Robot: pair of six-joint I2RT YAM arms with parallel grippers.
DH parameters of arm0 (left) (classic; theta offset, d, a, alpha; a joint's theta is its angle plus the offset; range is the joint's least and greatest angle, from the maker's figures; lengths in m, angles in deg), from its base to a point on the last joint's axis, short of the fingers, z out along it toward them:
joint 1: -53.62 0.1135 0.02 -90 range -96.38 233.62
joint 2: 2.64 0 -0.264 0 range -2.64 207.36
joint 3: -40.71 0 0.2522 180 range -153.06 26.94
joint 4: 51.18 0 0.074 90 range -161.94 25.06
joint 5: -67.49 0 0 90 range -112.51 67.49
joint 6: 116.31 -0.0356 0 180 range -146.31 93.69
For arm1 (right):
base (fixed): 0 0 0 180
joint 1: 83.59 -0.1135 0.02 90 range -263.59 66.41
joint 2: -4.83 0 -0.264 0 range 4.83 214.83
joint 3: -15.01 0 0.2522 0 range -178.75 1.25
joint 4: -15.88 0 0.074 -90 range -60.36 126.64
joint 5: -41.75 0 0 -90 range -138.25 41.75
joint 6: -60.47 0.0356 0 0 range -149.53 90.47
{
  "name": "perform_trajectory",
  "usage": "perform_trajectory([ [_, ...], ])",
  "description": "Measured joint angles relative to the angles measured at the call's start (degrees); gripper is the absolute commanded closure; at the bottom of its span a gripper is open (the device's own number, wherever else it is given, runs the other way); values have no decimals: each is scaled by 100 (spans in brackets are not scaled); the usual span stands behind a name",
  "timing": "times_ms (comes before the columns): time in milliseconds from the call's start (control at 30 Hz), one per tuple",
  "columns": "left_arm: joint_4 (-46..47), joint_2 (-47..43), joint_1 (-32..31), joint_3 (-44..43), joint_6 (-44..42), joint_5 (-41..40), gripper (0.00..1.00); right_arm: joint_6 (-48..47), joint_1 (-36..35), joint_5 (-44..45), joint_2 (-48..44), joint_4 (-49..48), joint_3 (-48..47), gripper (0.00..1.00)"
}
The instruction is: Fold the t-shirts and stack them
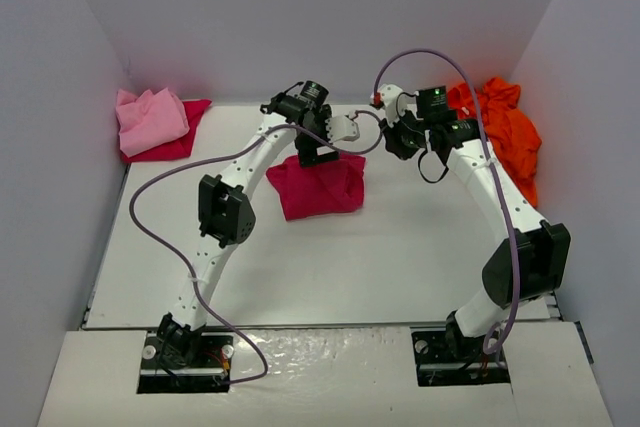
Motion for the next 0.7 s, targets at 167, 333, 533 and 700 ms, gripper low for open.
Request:
perform_trajectory([
  [167,111,-124,258,2,299,67,26,46,-89,-367,2,160,-70,100],
  [333,211,-471,566,98,698,215,33,161,-477,-612,486,281,-711,100],
  [533,283,-911,966,630,1088,336,40,234,-957,-811,1581,189,-1585,100],
  [700,289,-964,1108,1389,1439,396,52,279,-983,-1008,2440,112,-2032,100],
])
